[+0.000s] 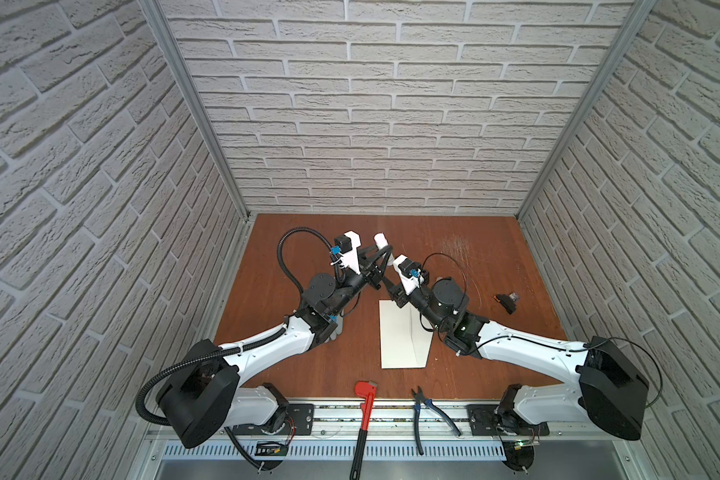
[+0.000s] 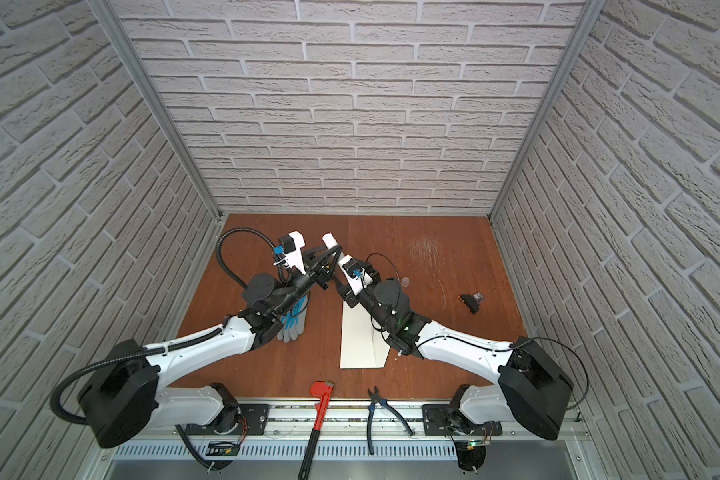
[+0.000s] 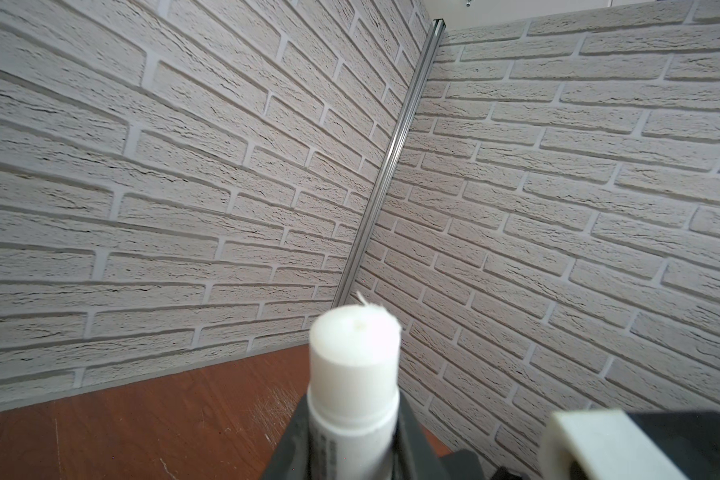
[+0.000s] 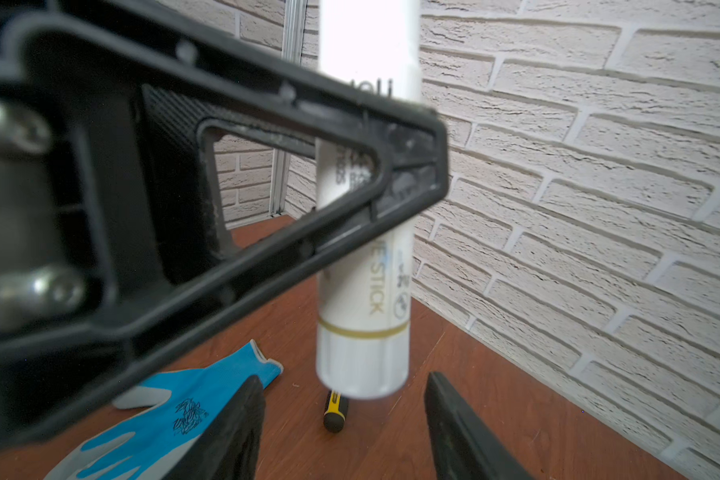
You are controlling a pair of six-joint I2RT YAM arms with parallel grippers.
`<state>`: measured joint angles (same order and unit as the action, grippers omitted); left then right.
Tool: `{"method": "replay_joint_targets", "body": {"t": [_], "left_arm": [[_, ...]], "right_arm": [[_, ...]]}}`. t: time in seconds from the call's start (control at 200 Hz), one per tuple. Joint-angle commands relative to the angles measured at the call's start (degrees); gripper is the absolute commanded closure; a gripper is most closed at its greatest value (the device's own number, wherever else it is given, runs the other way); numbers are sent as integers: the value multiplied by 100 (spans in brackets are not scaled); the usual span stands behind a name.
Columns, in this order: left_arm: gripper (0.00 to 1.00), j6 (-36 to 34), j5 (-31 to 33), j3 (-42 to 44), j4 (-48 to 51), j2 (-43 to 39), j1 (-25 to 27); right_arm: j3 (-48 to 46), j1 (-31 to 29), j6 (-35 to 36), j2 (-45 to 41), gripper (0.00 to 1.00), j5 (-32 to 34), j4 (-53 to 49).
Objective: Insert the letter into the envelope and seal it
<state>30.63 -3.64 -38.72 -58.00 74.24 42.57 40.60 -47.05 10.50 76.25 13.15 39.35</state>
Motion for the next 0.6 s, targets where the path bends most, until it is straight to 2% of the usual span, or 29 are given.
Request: {"method": "replay_joint_targets", "body": {"t": [0.0, 0.29, 0.595], "left_arm": [[100, -13, 57, -189, -423, 44, 32], [100, 48, -21, -153, -467, 86, 33], [100, 109, -58, -162, -545, 152, 37]], "right_arm": [[197, -41, 156, 87, 40, 242, 636], [327, -41, 227, 196, 48, 332, 697], [393, -41, 205, 241, 68, 275, 626]]}}
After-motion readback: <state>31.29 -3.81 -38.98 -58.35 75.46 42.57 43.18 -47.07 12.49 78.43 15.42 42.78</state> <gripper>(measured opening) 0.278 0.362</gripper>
